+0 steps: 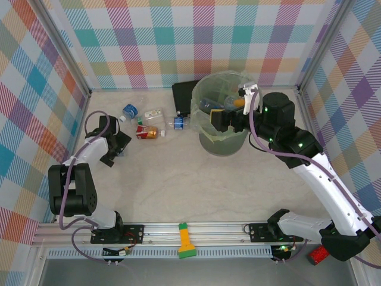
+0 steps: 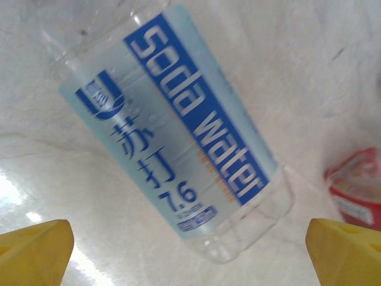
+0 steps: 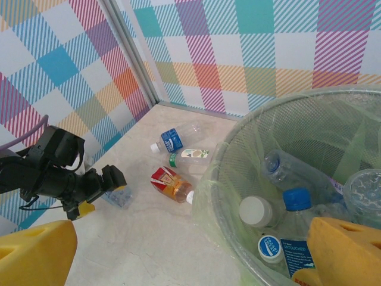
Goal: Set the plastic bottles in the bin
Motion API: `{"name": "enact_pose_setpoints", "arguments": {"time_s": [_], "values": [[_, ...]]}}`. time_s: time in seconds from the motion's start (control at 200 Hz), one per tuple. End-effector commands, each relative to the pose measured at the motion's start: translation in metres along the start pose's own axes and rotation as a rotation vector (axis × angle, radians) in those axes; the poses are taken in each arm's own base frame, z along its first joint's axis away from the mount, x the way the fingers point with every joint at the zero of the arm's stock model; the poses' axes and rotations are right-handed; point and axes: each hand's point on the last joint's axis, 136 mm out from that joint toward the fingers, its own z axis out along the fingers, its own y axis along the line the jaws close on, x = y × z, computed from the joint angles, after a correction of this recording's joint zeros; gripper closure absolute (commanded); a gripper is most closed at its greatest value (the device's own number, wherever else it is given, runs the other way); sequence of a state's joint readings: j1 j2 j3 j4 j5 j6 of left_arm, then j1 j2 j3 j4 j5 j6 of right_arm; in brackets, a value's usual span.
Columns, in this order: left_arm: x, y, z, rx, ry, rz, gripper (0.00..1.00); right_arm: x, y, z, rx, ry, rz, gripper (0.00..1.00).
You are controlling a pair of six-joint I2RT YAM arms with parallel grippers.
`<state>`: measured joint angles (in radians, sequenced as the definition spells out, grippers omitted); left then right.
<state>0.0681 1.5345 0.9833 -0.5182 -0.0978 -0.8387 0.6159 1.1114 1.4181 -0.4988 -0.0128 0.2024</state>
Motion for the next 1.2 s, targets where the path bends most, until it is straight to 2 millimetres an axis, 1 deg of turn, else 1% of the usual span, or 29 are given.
{"name": "enact_pose_setpoints", "arguments": {"time_s": [0.0, 0.09, 0.145, 0.2, 0.26, 0.395, 0.495, 0.6, 0.725, 0.76, 0.86, 0.945, 1.08, 1.195], "values": [[-0.012, -0.003, 0.008, -0.035, -0.017, -0.104, 0.0, -0.004, 0.005, 0.001, -0.021, -0.012, 0.006, 0.01], [-0.016, 0.003, 0.015, -0.081, -0.024, -0.153, 0.0, -0.003, 0.004, 0.0, -0.016, -0.011, 0.004, 0.01], [-0.019, 0.002, 0.018, -0.084, -0.037, -0.167, 0.0, -0.003, 0.004, -0.001, -0.015, -0.013, 0.002, 0.01], [-0.019, 0.003, 0.021, -0.1, -0.031, -0.176, 0.01, -0.003, 0.003, -0.001, -0.012, -0.013, -0.002, 0.01], [-0.016, 0.004, 0.025, -0.12, -0.015, -0.174, 0.0, -0.004, 0.003, -0.001, -0.009, -0.015, -0.003, 0.01], [-0.011, 0.016, 0.031, -0.167, -0.007, -0.172, 0.0, -0.004, 0.002, 0.001, -0.009, -0.017, -0.005, 0.01], [-0.007, 0.017, 0.038, -0.157, 0.006, -0.173, 0.0, -0.002, 0.002, 0.003, -0.011, -0.01, -0.004, 0.01], [-0.006, 0.014, 0.043, -0.139, 0.012, -0.174, 0.07, -0.002, 0.002, 0.003, -0.01, -0.008, -0.004, 0.01], [-0.006, 0.011, 0.045, -0.125, 0.014, -0.166, 0.23, -0.002, 0.001, 0.001, -0.004, -0.013, -0.004, 0.01], [-0.005, 0.01, 0.045, -0.118, 0.014, -0.163, 0.25, -0.002, 0.001, 0.0, -0.002, -0.015, -0.005, 0.01], [-0.006, 0.011, 0.041, -0.109, 0.007, -0.153, 0.28, -0.002, 0.001, 0.0, -0.004, -0.013, -0.003, 0.01], [-0.007, 0.011, 0.035, -0.095, -0.004, -0.136, 0.37, -0.002, 0.002, 0.001, -0.008, -0.013, 0.0, 0.01], [-0.01, 0.006, 0.018, -0.056, -0.03, -0.079, 0.37, -0.002, 0.002, 0.001, -0.011, -0.012, 0.005, 0.01], [-0.009, -0.005, -0.002, 0.001, -0.057, -0.001, 0.37, -0.001, 0.003, 0.002, -0.017, -0.011, 0.015, 0.01]]}}
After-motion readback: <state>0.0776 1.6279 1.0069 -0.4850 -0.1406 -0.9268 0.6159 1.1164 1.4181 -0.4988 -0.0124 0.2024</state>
